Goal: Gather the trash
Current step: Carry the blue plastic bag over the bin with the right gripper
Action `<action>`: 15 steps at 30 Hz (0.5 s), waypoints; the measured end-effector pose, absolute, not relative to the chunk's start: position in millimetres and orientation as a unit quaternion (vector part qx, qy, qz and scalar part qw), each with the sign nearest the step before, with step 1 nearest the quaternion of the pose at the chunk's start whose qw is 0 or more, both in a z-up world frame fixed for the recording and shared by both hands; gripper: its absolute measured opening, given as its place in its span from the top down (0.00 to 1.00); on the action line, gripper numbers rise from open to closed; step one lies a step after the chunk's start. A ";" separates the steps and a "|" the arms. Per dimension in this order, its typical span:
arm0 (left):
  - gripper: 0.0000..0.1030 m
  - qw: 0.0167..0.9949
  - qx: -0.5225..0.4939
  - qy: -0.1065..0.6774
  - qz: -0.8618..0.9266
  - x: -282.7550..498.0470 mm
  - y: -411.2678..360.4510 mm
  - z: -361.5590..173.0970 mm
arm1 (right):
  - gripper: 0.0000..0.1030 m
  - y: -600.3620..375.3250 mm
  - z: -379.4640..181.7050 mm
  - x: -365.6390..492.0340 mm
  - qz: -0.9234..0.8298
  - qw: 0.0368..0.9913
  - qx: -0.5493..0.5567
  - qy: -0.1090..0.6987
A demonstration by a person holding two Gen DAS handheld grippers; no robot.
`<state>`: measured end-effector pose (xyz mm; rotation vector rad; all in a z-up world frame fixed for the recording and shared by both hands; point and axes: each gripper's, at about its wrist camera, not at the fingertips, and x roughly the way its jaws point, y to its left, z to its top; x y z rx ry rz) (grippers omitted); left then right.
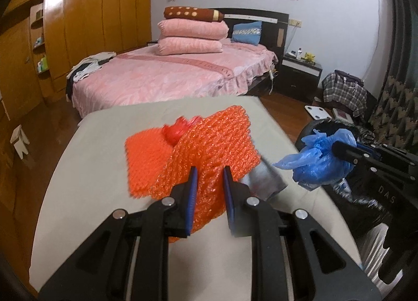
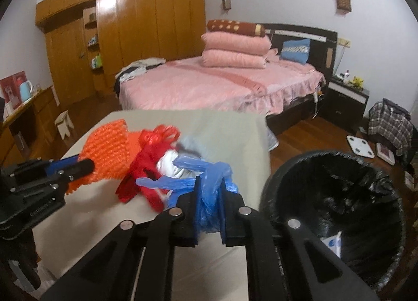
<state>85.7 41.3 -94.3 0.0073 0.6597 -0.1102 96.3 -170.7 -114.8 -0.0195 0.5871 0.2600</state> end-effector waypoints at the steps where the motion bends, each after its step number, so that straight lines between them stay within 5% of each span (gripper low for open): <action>1: 0.82 0.945 0.004 0.321 -0.058 87.5 37.4 -91.8 | 0.89 -174.0 -111.0 97.1 0.123 0.951 -0.008 0.285; 15: 0.82 0.949 0.005 0.285 -0.134 119.9 -41.8 -68.7 | 0.89 -257.3 -85.0 104.1 0.035 0.965 0.016 0.260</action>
